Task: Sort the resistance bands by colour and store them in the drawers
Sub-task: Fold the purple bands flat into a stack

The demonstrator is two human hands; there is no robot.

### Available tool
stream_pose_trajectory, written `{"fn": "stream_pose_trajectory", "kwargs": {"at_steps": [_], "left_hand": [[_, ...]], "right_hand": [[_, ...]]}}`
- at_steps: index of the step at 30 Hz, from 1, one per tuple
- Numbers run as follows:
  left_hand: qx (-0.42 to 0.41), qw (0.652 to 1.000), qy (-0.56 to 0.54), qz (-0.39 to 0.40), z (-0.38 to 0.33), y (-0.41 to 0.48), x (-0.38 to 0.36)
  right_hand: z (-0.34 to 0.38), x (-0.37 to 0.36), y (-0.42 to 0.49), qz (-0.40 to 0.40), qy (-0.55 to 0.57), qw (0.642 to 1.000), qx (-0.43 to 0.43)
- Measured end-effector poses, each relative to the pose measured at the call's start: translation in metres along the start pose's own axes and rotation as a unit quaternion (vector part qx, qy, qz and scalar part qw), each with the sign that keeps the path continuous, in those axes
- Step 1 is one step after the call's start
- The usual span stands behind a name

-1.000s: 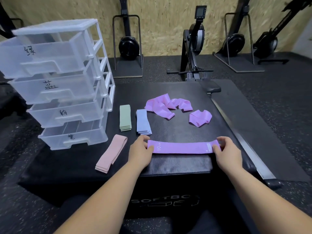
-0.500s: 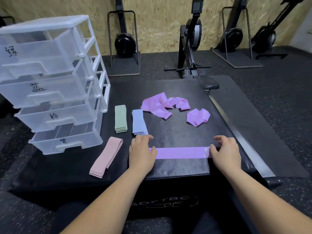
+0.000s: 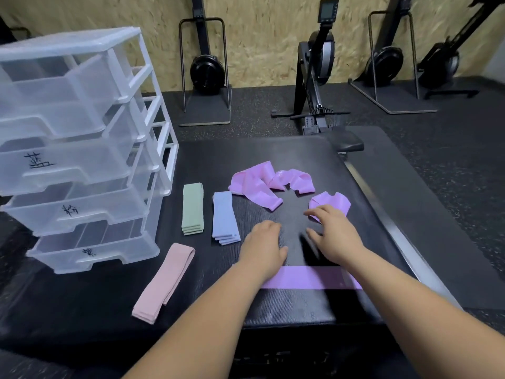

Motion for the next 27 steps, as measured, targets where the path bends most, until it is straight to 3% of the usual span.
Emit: {"fn": "stream_pose_trajectory", "kwargs": {"at_steps": [8, 11, 14, 20, 27], "left_hand": [[0.011, 1.000, 0.015, -0.006, 0.020, 0.012, -0.014], [0.010, 1.000, 0.004, -0.017, 0.024, 0.013, -0.015], [0.008, 1.000, 0.002, -0.019, 0.025, 0.015, -0.015], [0.014, 1.000, -0.005, -0.010, 0.022, 0.015, -0.012], [0.038, 0.998, -0.039, 0.008, 0.013, 0.007, -0.004]], "right_hand": [[0.056, -0.027, 0.085, 0.055, -0.117, 0.981, 0.142], [0.061, -0.039, 0.103, 0.052, -0.162, 0.976, 0.138], [0.058, -0.042, 0.108, -0.003, -0.195, 0.976, 0.099], [0.028, -0.023, 0.089, -0.029, 0.042, 0.998, 0.043], [-0.006, 0.050, 0.052, -0.026, 0.267, 0.962, -0.050]]}}
Point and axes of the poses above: each hand's wrist, its own y-axis towards the middle knuckle, its own x-axis out of the back of the hand, z = x × y, the point moved 6 cm from there along y, towards the middle knuckle, and after that the axes turned 13 degrees about -y, right-handed, at the moved point
